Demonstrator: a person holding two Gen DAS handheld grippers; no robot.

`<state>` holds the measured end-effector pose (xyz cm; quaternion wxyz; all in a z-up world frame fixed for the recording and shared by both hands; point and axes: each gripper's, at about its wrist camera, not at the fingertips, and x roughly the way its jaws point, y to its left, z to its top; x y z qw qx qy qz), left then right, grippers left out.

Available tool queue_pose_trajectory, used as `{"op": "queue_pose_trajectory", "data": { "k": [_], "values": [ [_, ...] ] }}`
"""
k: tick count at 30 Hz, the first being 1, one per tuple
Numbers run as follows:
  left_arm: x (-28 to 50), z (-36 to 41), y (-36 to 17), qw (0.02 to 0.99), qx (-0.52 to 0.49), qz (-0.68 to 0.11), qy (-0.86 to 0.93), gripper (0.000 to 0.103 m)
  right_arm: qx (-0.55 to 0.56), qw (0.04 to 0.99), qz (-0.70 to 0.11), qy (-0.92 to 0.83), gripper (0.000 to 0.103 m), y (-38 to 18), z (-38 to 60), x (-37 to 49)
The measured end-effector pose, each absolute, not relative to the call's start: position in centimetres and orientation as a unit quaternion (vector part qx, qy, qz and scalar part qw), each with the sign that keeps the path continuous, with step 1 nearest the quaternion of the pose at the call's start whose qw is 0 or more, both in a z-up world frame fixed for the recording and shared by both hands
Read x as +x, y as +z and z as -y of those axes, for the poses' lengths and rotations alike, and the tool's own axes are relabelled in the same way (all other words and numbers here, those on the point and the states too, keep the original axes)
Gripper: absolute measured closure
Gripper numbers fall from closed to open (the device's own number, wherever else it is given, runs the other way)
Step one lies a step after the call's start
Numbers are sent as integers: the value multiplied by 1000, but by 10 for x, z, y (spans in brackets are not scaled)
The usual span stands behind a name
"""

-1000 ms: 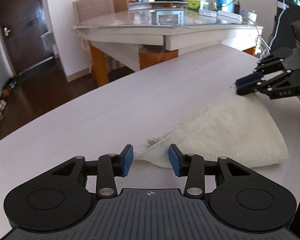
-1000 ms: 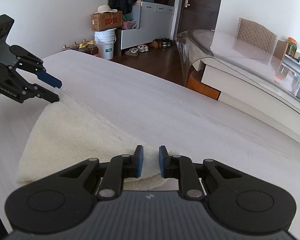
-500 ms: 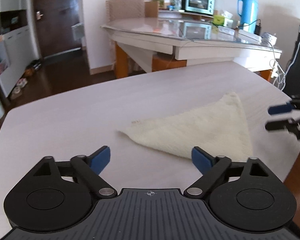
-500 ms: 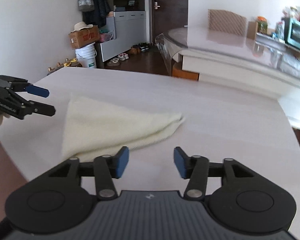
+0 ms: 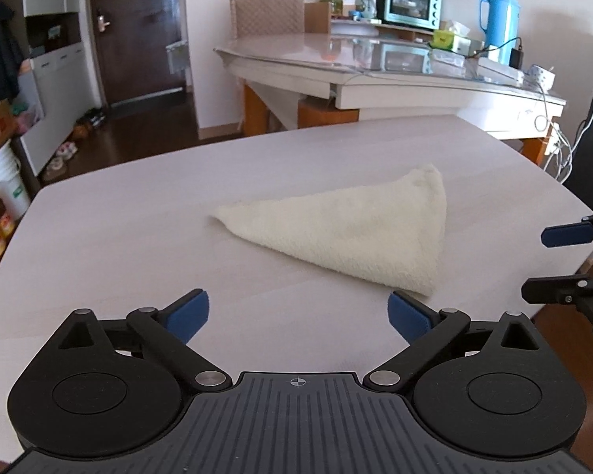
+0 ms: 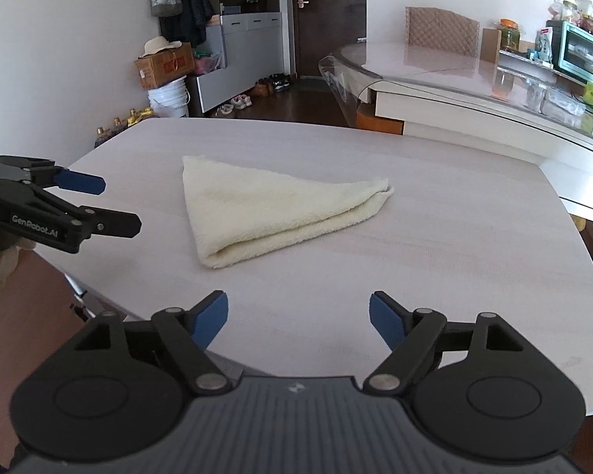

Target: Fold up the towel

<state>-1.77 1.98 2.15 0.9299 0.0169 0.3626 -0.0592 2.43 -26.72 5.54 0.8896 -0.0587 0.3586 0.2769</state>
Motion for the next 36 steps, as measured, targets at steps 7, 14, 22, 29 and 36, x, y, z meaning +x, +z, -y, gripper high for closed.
{"op": "queue_pose_trajectory", "data": {
  "k": [7, 14, 22, 29, 36],
  "values": [
    [-23, -23, 20, 930, 15, -365, -49, 3, -56, 891, -354, 278, 22, 57, 267, 21],
    [-24, -22, 21, 930, 17, -363, -47, 2, -52, 893, -351, 277, 22, 55, 266, 21],
    [-24, -23, 19, 931, 16, -362, -47, 2, -49, 893, -353, 276, 22, 53, 267, 23],
    [-22, -22, 17, 930, 16, -364, -49, 2, -46, 893, -354, 275, 22, 52, 266, 26],
    [-15, -26, 22, 934, 17, -353, -50, 2, -42, 895, -347, 276, 22, 55, 263, 37]
  ]
}}
